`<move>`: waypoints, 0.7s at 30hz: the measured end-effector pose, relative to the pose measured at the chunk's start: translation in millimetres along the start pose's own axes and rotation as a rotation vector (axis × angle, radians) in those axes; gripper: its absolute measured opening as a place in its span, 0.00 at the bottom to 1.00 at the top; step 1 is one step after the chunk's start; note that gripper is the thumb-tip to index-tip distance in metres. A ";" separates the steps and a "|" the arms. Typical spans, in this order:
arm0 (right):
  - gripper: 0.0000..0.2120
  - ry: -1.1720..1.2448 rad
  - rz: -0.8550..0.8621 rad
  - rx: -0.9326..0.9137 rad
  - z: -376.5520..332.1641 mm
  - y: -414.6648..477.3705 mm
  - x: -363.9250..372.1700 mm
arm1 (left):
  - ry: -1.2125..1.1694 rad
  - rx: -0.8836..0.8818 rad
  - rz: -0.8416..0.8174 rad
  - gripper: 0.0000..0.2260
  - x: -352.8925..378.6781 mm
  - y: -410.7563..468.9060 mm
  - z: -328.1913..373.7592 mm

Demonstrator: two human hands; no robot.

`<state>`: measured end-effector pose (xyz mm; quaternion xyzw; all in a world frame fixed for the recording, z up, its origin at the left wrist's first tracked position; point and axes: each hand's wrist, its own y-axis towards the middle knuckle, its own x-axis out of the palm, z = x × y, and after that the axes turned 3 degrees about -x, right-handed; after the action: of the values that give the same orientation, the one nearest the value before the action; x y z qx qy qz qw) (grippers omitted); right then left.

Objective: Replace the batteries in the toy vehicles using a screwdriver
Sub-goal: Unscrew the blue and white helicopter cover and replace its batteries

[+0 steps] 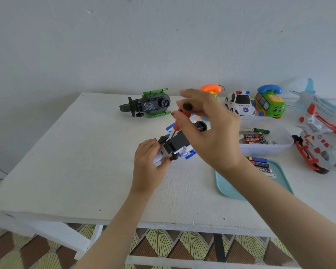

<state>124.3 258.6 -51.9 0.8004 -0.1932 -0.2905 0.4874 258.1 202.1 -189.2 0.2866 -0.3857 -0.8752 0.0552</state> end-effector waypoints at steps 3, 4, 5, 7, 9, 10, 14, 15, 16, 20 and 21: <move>0.13 0.016 -0.079 0.004 0.5 0.1 1.4 | 0.000 -0.008 -0.004 0.16 0.5 -0.3 -1.3; 0.13 0.010 -0.069 0.000 1.2 1.5 1.5 | -0.001 -0.008 -0.003 0.16 0.5 -0.4 -1.4; 0.13 -0.001 -0.039 -0.002 1.5 3.7 2.1 | -0.002 -0.008 0.000 0.16 0.4 -0.5 -1.5; 0.13 -0.040 0.035 -0.004 1.7 8.1 4.4 | -0.006 -0.004 0.007 0.15 0.2 -0.6 -0.8; 0.11 -0.068 0.080 0.008 1.7 11.1 8.9 | -0.008 -0.007 0.014 0.15 0.7 -0.2 -0.5; 0.11 -0.063 0.089 0.028 1.7 11.4 10.7 | -0.007 -0.014 0.019 0.14 1.2 -0.2 -0.7; 0.09 0.025 -0.008 0.063 -0.8 9.9 13.1 | -0.011 -0.030 0.013 0.13 1.9 -1.2 -2.5; 0.10 0.018 -0.029 0.046 -2.1 9.5 13.5 | -0.011 -0.028 0.011 0.14 2.1 -1.1 -2.7; 0.10 0.006 -0.032 0.035 -3.0 10.0 13.4 | -0.009 -0.021 0.012 0.14 2.1 -1.1 -2.7; 0.09 -0.059 0.052 0.020 -3.4 14.0 12.3 | -0.010 0.007 0.020 0.13 1.1 -0.4 -0.3; 0.08 -0.067 0.069 0.024 -2.7 14.4 12.6 | -0.010 0.009 0.022 0.13 0.7 -0.3 0.4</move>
<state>135.1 246.5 -41.6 0.7888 -0.2403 -0.2979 0.4810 257.3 202.4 -189.5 0.2782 -0.3932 -0.8742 0.0614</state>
